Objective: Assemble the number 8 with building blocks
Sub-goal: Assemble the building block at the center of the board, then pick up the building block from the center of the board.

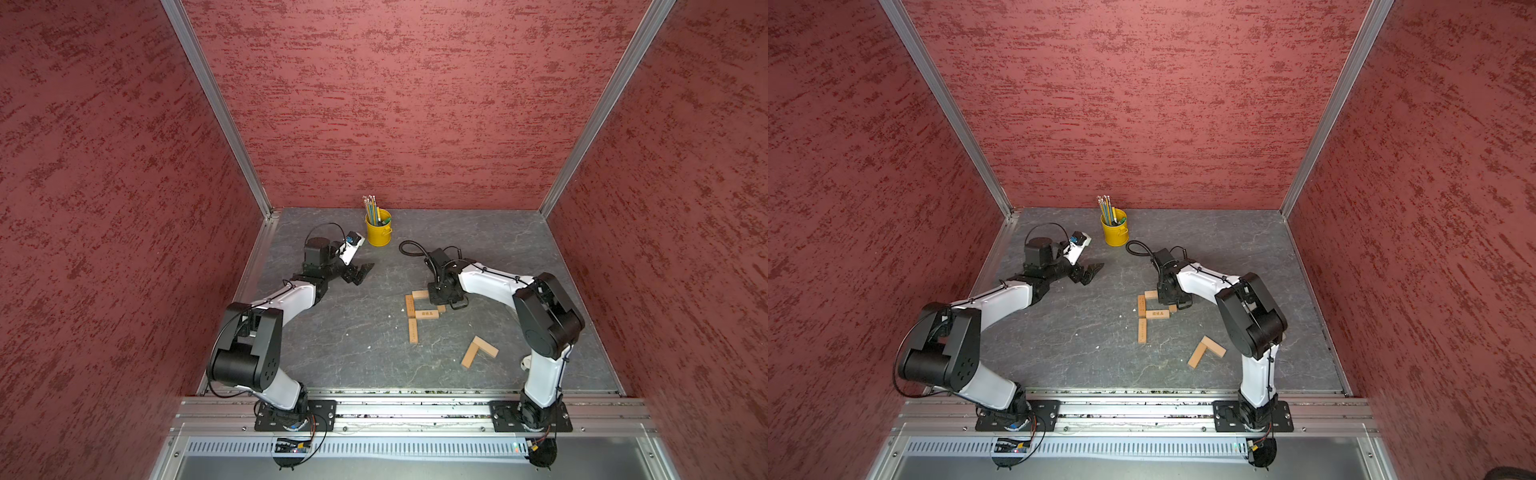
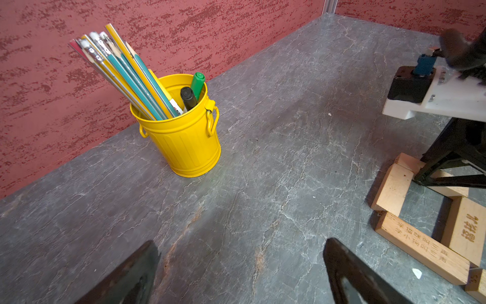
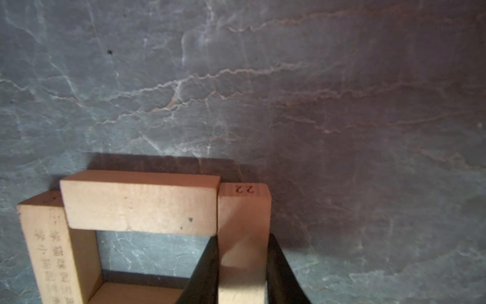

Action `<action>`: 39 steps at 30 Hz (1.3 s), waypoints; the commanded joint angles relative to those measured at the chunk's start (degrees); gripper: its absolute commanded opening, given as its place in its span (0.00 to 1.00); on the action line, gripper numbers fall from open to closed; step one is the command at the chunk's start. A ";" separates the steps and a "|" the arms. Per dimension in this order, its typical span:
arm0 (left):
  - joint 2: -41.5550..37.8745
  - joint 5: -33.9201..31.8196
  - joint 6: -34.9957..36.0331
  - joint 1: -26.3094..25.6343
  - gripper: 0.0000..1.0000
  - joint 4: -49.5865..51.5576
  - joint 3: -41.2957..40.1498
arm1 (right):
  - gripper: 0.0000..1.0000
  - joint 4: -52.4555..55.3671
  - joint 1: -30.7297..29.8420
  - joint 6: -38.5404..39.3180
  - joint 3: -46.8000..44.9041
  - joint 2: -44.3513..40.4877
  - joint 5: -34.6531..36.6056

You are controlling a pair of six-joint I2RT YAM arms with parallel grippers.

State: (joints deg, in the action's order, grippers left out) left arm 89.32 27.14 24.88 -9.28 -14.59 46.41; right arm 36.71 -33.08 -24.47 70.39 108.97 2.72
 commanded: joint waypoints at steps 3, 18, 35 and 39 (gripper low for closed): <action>-0.31 1.16 -0.36 0.23 0.99 -1.32 0.04 | 0.56 -0.75 -1.14 -1.76 -3.19 1.55 -2.95; -0.47 1.30 -0.02 -0.39 0.99 -0.57 0.46 | 0.99 -6.47 -0.93 -0.91 -9.32 -10.42 0.70; 1.16 0.45 0.95 -2.28 1.00 0.57 1.65 | 0.80 16.05 11.40 -12.03 -26.05 -38.76 -14.35; 2.40 1.25 0.81 -2.32 0.99 0.86 2.69 | 0.74 25.34 10.84 -10.49 -26.88 -47.11 -1.54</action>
State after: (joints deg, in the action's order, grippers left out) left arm 90.56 27.22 25.34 -11.44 -14.48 47.46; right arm 54.48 -21.74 -31.81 40.73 66.74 -3.55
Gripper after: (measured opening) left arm 0.994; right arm 0.743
